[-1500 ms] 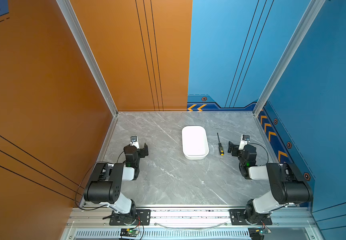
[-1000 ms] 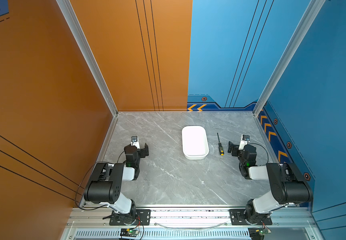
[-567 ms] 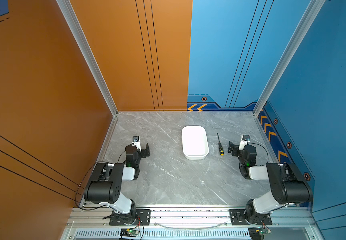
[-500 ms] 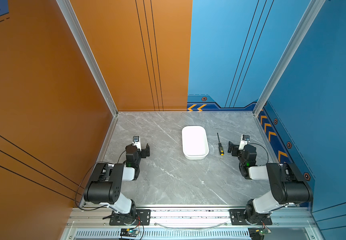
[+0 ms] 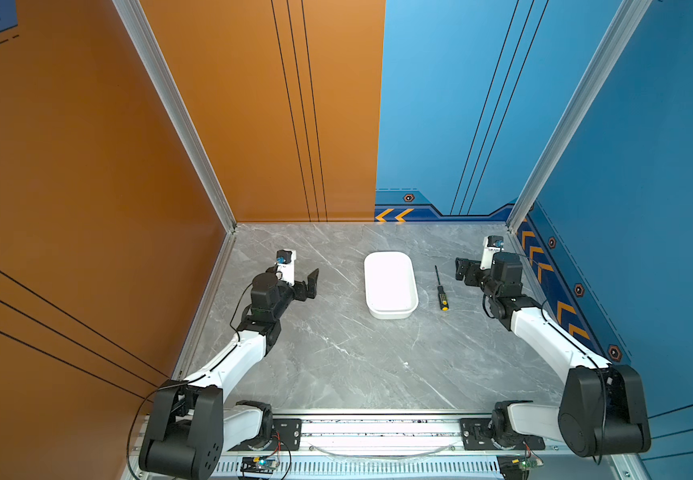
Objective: Put the screwdriver in the bin
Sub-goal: 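Close the right gripper on the screwdriver handle while the left arm lifts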
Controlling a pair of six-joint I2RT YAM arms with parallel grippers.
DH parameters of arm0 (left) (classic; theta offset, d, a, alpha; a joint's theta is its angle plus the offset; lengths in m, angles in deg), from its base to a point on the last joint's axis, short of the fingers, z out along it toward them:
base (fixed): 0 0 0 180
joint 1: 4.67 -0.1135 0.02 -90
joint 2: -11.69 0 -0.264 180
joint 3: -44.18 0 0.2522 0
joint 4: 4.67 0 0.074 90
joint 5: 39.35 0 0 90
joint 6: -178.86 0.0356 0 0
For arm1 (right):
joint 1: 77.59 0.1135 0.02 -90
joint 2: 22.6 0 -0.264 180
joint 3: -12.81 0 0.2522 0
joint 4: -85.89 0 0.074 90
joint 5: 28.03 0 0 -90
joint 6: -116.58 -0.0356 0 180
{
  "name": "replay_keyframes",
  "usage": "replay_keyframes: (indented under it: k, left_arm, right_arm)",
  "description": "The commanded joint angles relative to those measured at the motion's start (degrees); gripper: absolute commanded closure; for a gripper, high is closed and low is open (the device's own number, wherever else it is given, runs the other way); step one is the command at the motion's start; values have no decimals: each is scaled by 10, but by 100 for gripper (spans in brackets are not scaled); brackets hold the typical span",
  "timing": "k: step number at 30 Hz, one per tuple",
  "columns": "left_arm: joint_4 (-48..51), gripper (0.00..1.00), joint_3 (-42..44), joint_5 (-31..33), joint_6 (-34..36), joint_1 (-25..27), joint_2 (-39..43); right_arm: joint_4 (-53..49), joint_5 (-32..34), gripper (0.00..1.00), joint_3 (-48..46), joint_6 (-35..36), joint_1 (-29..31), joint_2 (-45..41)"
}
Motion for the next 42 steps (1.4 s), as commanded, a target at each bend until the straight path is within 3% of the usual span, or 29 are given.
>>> replay_keyframes:
  k: [1, 5, 9, 21, 42]
  left_arm:
    - [112, 2, -33, -81, -34, 34, -33]
    - [155, 2, -71, -122, -72, 59, -75]
    - [178, 2, -79, -118, -89, 76, -87]
    - [201, 2, -87, -135, -107, 85, -126]
    - [217, 2, -95, -145, -104, 88, -146]
  right_arm:
    - [-207, -62, 4, 30, -21, 14, 38]
    - [-253, -82, 5, 60, -20, 23, 80]
    - [-277, -97, 6, 79, -25, 33, 111]
    - [-309, -35, 13, 143, -36, 72, 218]
    - [-326, 11, 40, 190, -36, 87, 300]
